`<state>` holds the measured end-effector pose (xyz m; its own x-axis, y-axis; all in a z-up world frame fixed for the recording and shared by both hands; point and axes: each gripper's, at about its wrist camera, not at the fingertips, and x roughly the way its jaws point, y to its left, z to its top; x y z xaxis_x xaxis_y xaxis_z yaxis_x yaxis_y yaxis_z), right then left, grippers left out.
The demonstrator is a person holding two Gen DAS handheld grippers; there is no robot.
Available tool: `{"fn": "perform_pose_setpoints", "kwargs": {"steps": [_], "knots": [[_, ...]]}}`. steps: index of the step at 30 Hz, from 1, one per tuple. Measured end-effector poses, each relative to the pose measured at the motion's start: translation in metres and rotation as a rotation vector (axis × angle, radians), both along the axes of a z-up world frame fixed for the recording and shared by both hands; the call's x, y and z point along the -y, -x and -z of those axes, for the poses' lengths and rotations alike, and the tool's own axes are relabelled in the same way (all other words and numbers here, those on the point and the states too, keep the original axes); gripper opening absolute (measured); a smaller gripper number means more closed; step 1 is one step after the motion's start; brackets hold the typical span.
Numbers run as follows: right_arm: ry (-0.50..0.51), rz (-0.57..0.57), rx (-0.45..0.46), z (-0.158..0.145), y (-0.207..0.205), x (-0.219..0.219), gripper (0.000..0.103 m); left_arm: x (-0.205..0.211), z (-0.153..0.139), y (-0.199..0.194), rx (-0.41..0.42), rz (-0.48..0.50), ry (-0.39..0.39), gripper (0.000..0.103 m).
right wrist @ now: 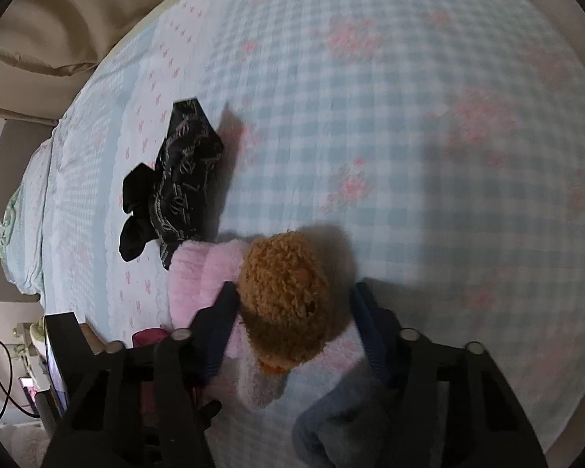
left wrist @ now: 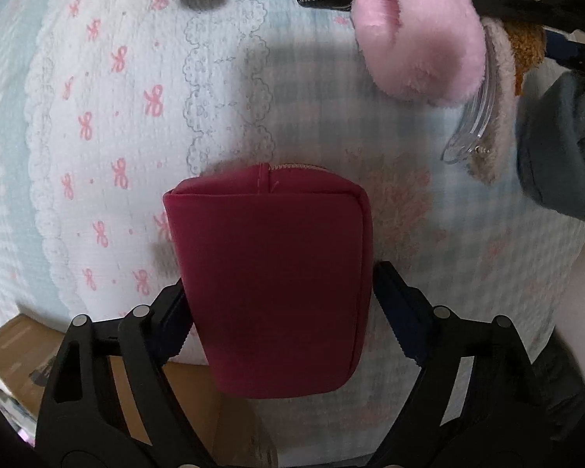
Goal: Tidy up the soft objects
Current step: 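Grasp the magenta pouch with the left tool while the right tool grasps the brown teddy keychain, then carry the magenta pouch and teddy keychain toward the box with both tools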
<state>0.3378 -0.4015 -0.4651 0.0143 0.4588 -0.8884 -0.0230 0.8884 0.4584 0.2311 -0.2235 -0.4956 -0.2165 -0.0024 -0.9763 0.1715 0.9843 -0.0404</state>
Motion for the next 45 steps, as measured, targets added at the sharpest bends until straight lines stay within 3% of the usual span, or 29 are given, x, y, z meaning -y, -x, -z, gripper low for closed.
{"fn": "perform_pose_setpoints", "kwargs": {"steps": [2, 3, 8, 17, 22, 32, 45], "knots": [[-0.035, 0.015, -0.007, 0.003, 0.001, 0.001, 0.039, 0.0, -0.002, 0.001, 0.006, 0.002, -0.002, 0.066], [-0.056, 0.025, -0.013, 0.004, 0.0, 0.002, 0.036, 0.001, -0.003, 0.0, 0.012, 0.0, -0.004, 0.064], [-0.075, 0.042, -0.013, 0.003, 0.003, 0.004, 0.034, 0.001, -0.014, -0.001, 0.014, -0.017, 0.023, 0.051], [-0.066, 0.081, 0.024, -0.014, 0.009, 0.011, 0.032, 0.011, -0.047, -0.009, 0.044, -0.018, 0.06, 0.043], [-0.068, 0.1, 0.07, -0.039, 0.015, 0.017, 0.032, 0.013, -0.081, -0.008, 0.084, -0.011, 0.084, 0.043], [-0.061, 0.129, 0.179, -0.116, 0.043, 0.02, 0.032, 0.013, -0.18, -0.005, 0.214, -0.022, 0.155, 0.042], [-0.041, 0.12, 0.319, -0.243, 0.112, -0.021, 0.032, -0.072, -0.304, 0.039, 0.444, -0.069, 0.231, 0.042]]}}
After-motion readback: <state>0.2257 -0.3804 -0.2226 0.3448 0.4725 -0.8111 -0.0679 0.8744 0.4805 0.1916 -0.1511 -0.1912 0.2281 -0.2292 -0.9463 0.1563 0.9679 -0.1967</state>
